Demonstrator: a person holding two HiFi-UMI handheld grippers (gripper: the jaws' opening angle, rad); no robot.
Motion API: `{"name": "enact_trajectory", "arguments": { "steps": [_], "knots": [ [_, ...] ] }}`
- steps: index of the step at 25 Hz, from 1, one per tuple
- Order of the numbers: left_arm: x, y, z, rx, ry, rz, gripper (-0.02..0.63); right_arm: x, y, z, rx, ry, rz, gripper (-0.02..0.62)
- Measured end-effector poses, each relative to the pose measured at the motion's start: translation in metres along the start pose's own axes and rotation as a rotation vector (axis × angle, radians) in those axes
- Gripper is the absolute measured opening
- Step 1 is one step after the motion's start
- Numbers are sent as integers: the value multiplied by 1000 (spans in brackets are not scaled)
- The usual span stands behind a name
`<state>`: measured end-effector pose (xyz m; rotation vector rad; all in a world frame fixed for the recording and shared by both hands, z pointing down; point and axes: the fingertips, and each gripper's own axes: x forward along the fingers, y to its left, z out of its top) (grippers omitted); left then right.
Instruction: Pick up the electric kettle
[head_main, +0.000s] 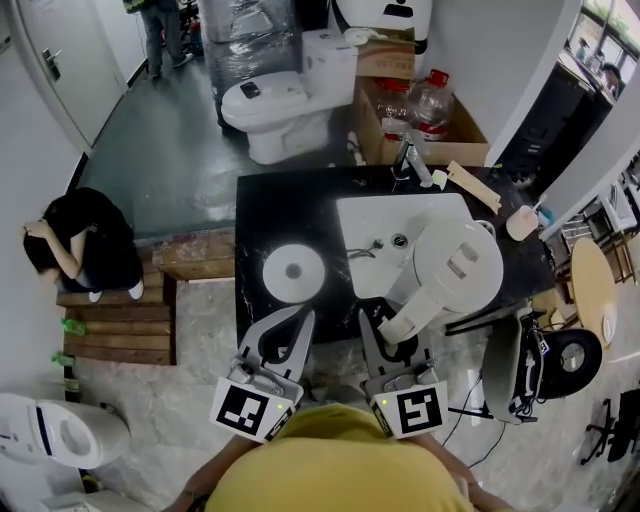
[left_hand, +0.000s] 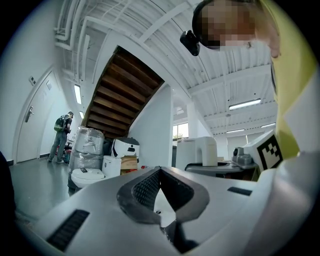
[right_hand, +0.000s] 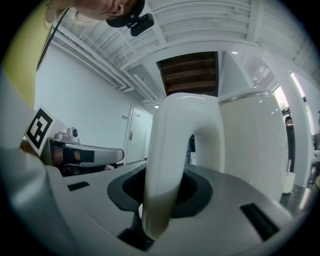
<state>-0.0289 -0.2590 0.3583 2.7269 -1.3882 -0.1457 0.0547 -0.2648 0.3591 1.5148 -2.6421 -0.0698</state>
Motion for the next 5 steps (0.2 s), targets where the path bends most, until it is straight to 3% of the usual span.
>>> {"name": "enact_trajectory", "arguments": {
  "steps": [5],
  "knots": [
    [-1,-4,-3,-7,-12,14,9,-2,-2,-2,-15,-10,14,107]
  ]
}}
